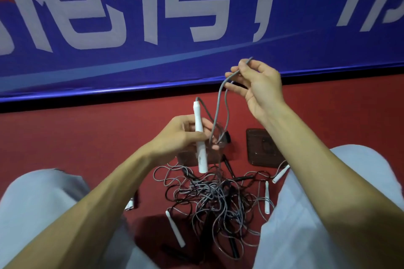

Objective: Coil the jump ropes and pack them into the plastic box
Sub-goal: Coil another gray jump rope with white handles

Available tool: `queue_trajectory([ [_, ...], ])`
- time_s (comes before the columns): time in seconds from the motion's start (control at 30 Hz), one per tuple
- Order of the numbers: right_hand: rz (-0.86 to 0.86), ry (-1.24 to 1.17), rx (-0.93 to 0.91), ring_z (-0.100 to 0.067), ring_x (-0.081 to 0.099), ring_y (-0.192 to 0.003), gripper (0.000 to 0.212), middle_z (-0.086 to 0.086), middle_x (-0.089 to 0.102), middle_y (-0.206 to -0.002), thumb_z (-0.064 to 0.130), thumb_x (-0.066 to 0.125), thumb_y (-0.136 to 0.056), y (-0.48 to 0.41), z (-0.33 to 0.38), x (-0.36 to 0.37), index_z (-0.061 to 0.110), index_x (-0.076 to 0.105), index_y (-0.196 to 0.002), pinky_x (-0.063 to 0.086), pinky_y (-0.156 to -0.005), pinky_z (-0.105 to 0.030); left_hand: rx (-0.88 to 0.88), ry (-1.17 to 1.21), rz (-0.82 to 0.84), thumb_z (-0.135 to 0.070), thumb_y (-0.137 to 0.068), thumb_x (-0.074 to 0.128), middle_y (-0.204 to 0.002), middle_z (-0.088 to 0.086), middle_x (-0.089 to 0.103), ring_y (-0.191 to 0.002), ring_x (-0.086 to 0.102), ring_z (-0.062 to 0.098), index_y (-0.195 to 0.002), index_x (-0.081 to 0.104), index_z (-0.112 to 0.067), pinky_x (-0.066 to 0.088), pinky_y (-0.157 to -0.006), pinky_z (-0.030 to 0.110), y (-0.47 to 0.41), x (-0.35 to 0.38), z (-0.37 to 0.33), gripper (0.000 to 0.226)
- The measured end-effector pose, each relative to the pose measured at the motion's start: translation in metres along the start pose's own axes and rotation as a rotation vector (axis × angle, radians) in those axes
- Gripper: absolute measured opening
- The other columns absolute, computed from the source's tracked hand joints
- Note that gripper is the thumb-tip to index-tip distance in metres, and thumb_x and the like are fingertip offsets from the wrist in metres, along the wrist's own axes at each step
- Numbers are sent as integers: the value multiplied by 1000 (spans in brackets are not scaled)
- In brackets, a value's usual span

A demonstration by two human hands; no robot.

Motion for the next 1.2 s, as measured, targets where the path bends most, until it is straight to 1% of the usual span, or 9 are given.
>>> queue_trajectory([
  [0.13,-41,-59,78,-16,71,-65,7,-12,62,-82,3,55,-96,-4,-10,-4,3,56,-89,56,-55,-27,19,117,116,-3,-89,60,-85,13,65,-84,69,33,-100,63,-4,58,-80,43,6,-1,-8,11],
  [0.3,-34,-64,119,-16,69,-62,12,-11,61,-78,6,54,-98,-5,-21,-1,4,55,-85,57,-58,-26,52,341,162,-11,-80,67,-82,10,64,-80,69,29,-101,69,-7,60,-74,38,13,-9,-24,21],
  [0.53,350,371,303,-23,68,-78,29,-15,69,-97,29,47,-102,16,-48,23,6,64,-101,58,-67,-31,221,565,-206,-7,-84,58,-75,5,64,-76,68,22,-97,59,-5,61,-71,36,17,-32,-50,14],
  [0.73,650,456,420,-26,71,-77,47,-13,73,-87,46,40,-92,40,-64,45,4,60,-97,57,-68,-27,218,739,-492,-4,-97,54,-76,6,66,-76,73,21,-100,54,-6,60,-80,41,18,-62,-46,4],
  [0.87,862,609,330,-24,69,-95,19,-15,72,-102,20,55,-92,48,-70,49,2,60,-97,58,-83,-31,216,822,-619,-1,-96,54,-80,9,64,-71,72,22,-98,51,-6,62,-68,37,19,-80,-39,6],
  [0.93,875,643,267,-24,69,-92,4,-14,72,-96,3,59,-91,47,-72,50,4,57,-95,58,-81,-32,200,797,-663,-1,-96,55,-79,9,65,-71,73,21,-96,51,-7,59,-61,32,20,-84,-36,7],
  [1.0,824,623,246,-25,69,-86,8,-13,71,-89,-4,57,-92,45,-72,51,4,55,-93,59,-75,-32,190,720,-698,-2,-96,55,-81,9,65,-73,73,20,-97,52,-6,59,-59,30,22,-85,-34,5],
  [1.13,711,557,186,-23,69,-79,12,-10,68,-81,-5,52,-94,39,-59,50,4,57,-99,61,-70,-36,132,440,-738,-5,-97,57,-95,13,64,-80,70,22,-107,56,-2,59,-78,40,19,-88,-28,11],
  [1.2,659,485,153,-23,69,-75,13,-10,66,-79,-5,50,-95,35,-49,48,4,58,-100,61,-66,-37,70,251,-731,-6,-96,60,-100,15,65,-79,70,21,-113,59,0,60,-75,37,16,-85,-24,18],
])
Point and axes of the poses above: each hand's wrist, its own y-axis away from the middle knuckle, its own x-axis out of the palm, z = x × y, the point moved 4 cm from there along -y, towards the middle knuckle
